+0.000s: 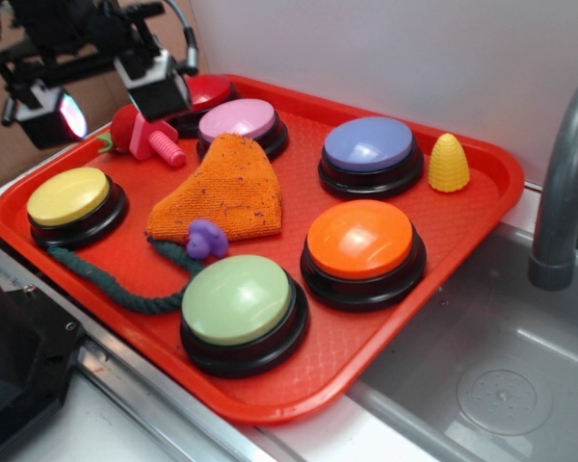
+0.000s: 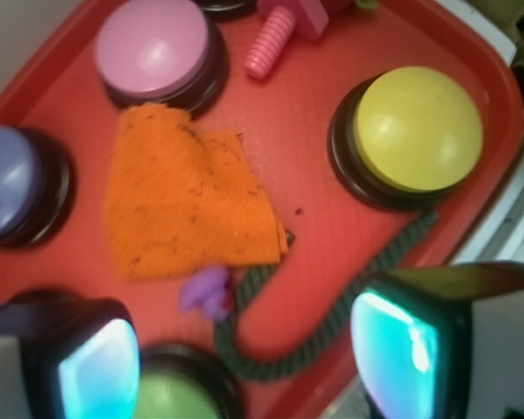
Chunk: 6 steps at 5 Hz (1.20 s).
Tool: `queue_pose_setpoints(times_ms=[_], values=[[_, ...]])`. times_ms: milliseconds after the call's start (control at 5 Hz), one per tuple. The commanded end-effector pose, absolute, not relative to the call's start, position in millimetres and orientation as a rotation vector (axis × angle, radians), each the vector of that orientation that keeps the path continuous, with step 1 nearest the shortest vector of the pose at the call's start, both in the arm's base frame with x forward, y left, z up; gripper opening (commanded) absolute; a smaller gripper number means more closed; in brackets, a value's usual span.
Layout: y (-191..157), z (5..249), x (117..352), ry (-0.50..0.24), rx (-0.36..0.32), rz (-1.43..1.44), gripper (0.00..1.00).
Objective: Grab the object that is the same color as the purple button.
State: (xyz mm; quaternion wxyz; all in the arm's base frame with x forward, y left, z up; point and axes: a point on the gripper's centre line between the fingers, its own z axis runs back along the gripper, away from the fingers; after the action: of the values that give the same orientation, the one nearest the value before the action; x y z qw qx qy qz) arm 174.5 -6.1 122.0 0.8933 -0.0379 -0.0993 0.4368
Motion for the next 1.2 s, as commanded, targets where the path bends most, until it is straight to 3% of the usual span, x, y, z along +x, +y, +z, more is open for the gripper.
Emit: queue_pose_setpoints(times_ms=[0,600,800,1000], values=[[-10.7,84.8,191.5,-0.225,-0.055,0.904,1.00],[-30.9,35.7,205.0,-0.160,-0.076,0.814,1.00],[-34.5,26.6,204.8,-0.180,-0.033,0.815,1.00],[-40.3,21.2,199.7,-0.171,-0.041,0.785,0.54]])
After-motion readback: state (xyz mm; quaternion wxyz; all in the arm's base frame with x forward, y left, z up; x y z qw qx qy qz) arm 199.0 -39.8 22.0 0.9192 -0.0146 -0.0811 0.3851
